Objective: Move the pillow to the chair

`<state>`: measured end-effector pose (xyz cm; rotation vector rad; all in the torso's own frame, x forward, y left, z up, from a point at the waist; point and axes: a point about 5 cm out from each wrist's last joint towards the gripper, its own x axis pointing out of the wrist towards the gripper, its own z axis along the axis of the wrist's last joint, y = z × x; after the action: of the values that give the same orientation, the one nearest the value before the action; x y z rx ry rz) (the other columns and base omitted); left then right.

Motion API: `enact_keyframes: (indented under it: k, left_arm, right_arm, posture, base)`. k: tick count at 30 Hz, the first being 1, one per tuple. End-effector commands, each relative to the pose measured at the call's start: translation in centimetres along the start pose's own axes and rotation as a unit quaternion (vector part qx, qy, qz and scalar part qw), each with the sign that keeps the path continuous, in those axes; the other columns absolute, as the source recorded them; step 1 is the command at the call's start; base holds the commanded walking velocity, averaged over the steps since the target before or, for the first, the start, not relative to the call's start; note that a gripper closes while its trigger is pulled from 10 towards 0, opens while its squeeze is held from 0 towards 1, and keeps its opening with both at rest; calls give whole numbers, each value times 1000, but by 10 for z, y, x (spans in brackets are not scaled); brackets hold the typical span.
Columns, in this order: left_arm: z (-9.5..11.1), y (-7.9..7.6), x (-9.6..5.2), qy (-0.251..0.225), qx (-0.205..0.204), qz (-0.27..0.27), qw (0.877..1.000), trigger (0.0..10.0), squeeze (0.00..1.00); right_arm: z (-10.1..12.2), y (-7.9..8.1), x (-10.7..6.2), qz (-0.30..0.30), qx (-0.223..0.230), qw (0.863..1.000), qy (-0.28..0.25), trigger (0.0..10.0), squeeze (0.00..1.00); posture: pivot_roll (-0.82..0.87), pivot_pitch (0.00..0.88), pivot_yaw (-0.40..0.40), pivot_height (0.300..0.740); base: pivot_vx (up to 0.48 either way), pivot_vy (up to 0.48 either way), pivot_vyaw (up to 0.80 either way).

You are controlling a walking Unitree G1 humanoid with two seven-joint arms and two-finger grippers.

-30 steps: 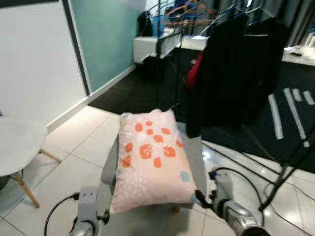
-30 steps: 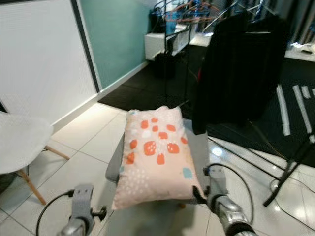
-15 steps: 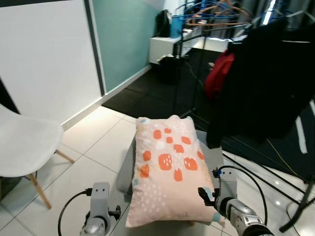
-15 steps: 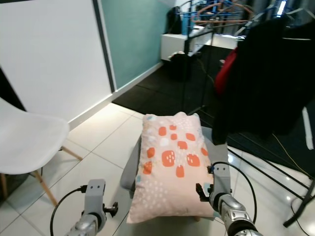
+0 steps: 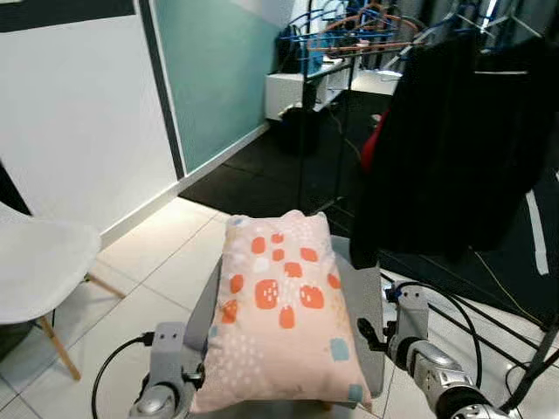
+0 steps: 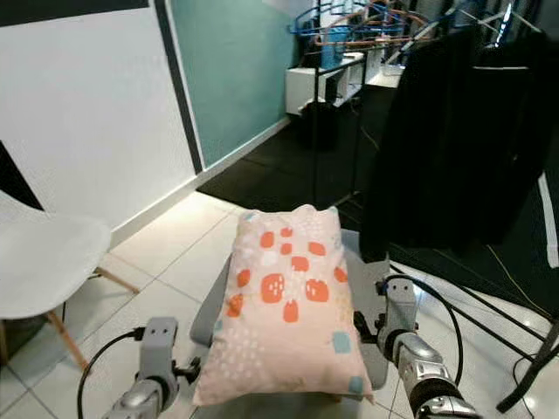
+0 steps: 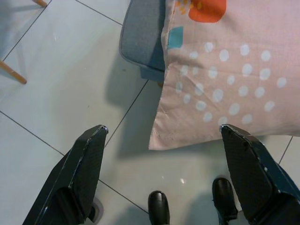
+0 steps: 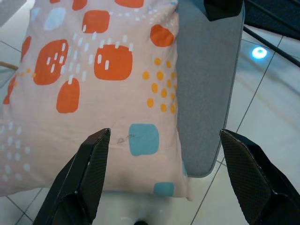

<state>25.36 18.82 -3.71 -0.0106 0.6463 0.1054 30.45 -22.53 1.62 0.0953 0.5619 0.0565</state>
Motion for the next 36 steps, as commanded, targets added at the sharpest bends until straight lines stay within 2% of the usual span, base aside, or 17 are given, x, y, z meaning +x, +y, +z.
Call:
enact_keyframes:
  k: [1,10,18,24,27,36]
  left_arm:
    - [-2,8,-1,-1,-5,5,1000,10000,0]
    - [-18,9,-7,6,6,8,1000,10000,0]
    - [-6,15,-5,-15,0,12,1000,10000,0]
    - [6,22,-5,-51,7,22,998,10000,0]
    - [18,20,-3,-68,17,24,997,10000,0]
    - [30,15,-1,-87,35,22,995,10000,0]
  right_arm:
    - [7,4,2,7,4,1000,-7,10000,0]
    - [10,5,3,16,-4,1000,-11,10000,0]
    - [13,7,4,21,-4,1000,-15,10000,0]
    - [18,12,6,28,5,1000,-13,10000,0]
    - [21,14,7,32,15,999,-13,10000,0]
    - [27,17,9,30,23,999,-22,10000,0]
  posture:
    - [-186,16,-20,740]
    - [-187,9,-22,740]
    - [-189,10,-21,740]
    - [-187,16,-24,740]
    - [-181,14,-20,725]
    - [-155,22,-1,695]
  base:
    - [0,0,0]
    - [0,-320,0]
    - [0,-86,0]
    - [0,0,0]
    - [0,0,0]
    - [0,0,0]
